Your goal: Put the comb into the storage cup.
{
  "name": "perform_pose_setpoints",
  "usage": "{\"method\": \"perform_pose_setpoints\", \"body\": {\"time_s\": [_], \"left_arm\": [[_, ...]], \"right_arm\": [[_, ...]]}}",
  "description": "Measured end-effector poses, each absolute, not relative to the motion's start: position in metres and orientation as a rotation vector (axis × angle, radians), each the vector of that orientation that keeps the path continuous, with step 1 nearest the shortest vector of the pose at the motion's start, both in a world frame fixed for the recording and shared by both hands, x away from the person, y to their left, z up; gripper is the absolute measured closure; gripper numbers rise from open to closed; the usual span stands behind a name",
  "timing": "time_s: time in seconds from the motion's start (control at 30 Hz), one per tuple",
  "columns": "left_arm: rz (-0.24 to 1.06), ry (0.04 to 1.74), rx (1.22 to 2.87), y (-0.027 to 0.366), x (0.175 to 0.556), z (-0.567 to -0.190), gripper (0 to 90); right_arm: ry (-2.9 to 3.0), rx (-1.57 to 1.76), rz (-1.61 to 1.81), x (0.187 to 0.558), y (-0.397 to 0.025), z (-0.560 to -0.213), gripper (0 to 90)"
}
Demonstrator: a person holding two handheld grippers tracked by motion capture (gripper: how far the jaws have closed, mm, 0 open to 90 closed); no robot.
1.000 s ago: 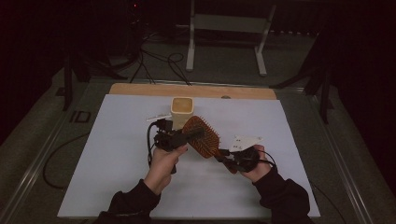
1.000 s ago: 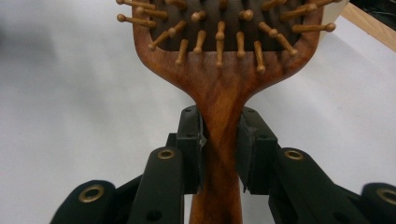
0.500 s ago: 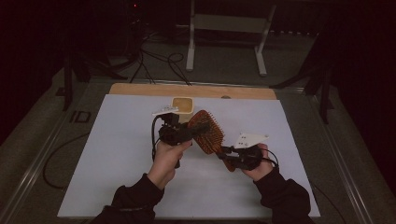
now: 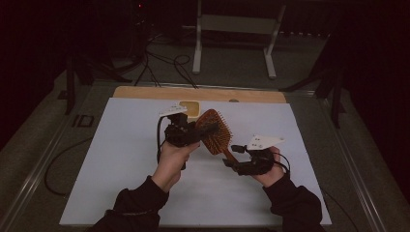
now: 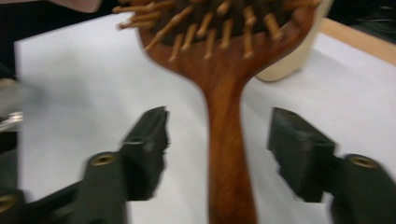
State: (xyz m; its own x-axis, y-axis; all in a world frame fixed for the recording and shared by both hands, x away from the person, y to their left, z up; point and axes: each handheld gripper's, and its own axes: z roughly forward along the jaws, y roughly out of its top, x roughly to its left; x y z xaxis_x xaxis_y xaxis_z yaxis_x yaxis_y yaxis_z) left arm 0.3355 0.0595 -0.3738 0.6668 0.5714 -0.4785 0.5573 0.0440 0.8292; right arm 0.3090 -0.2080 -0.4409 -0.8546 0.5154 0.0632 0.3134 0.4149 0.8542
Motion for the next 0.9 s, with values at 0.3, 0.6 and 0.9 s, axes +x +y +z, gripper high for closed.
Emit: {"method": "perform_pose_setpoints", "body": {"time_s": [0.3,0.6,0.9], "left_arm": [[0.070,0.947,1.600,0.071,0.338,-0.359,54.9],[0.112,0.955,1.571,0.084,0.346,-0.341,54.9],[0.165,0.971,1.568,0.097,0.354,-0.327,55.0]], "right_arm": [[2.483,0.720,1.430,0.306,-0.209,-0.446,11.4],[2.450,0.684,1.380,0.298,-0.213,-0.455,9.6],[2.431,0.709,1.398,0.291,-0.227,-0.461,9.3]]}}
